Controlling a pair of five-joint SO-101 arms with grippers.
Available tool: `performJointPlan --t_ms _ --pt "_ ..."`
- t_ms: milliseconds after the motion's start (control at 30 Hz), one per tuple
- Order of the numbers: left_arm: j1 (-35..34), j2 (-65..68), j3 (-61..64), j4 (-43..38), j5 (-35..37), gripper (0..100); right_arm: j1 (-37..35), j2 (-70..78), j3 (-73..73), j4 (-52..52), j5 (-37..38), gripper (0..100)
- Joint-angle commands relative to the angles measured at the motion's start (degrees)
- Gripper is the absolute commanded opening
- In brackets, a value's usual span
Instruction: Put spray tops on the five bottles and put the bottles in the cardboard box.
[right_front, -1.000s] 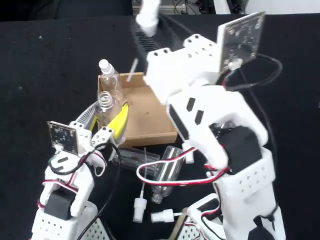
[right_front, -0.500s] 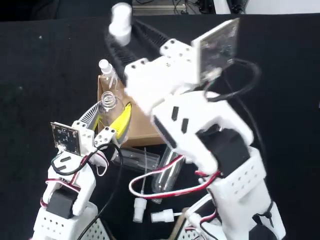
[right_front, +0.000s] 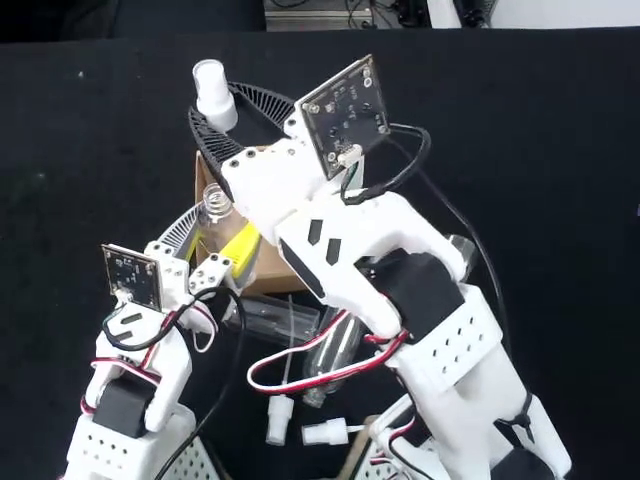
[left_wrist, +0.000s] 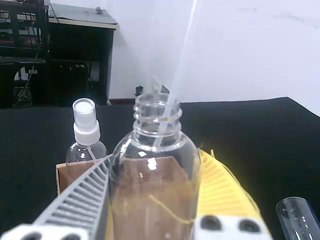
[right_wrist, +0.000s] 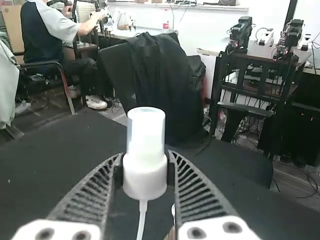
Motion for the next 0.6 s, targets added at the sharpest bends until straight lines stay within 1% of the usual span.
performJointPlan --t_ms 0,67,133,233,333,400,467,567 --pt "0.75 -1.14 -0.92 -1.49 0.35 6 -1.93 -1.54 -2.51 6.42 0.70 7.1" --pt "0.75 -1.14 -0.92 -1.49 0.35 6 -3.87 -1.45 -3.65 10.81 0.70 15.1" --pt "0.75 -1.14 -0.92 -1.49 0.35 7 -5.27 -1.27 -4.44 13.98 0.70 20.7" --pt "0.75 -1.14 -0.84 -1.49 0.35 7 -5.98 -1.63 -5.93 16.09 0.70 21.7" --pt "0.75 -1.14 -0.84 -1.49 0.35 7 -5.80 -3.12 -9.98 19.08 0.70 19.2" --pt "0.75 -1.14 -0.84 -1.49 0.35 7 -5.19 -4.79 -12.79 20.66 0.70 15.8" --pt "0.75 -1.14 -0.84 -1.49 0.35 7 -1.23 -6.90 -14.37 21.89 0.70 10.1" --pt "0.57 -1.14 -0.84 -1.49 0.35 7 9.32 -9.10 -12.18 22.33 0.70 0.9"
